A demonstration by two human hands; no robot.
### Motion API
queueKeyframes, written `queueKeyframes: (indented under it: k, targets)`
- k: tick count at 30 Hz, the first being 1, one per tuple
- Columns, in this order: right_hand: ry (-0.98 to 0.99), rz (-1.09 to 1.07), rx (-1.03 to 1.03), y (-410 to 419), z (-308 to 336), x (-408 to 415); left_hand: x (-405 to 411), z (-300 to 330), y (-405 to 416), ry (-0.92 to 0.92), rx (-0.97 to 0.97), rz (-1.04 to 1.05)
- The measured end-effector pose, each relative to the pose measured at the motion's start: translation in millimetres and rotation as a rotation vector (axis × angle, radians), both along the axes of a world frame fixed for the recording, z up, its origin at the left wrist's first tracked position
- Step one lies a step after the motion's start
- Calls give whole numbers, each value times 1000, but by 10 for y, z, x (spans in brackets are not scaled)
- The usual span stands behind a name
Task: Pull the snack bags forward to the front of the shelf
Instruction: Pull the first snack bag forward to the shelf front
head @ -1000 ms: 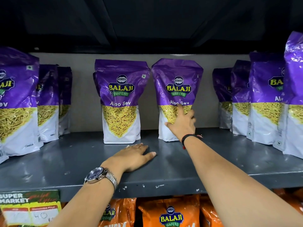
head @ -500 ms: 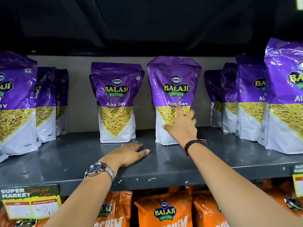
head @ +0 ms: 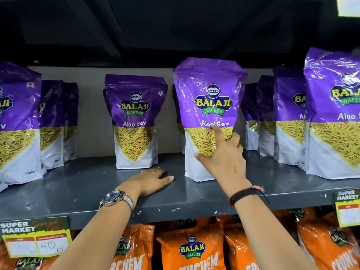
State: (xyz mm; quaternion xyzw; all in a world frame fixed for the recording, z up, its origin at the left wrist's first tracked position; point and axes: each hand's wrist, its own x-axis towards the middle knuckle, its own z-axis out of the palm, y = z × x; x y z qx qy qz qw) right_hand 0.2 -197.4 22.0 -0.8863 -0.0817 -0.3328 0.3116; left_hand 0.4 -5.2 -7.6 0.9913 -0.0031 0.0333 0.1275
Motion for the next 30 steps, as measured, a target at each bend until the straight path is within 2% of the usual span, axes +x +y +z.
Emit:
queueKeyframes:
  k: [30]
  targets:
    - [-45,-153,-93,-135,-54,-589,-29,4,-7,-55,7,-1]
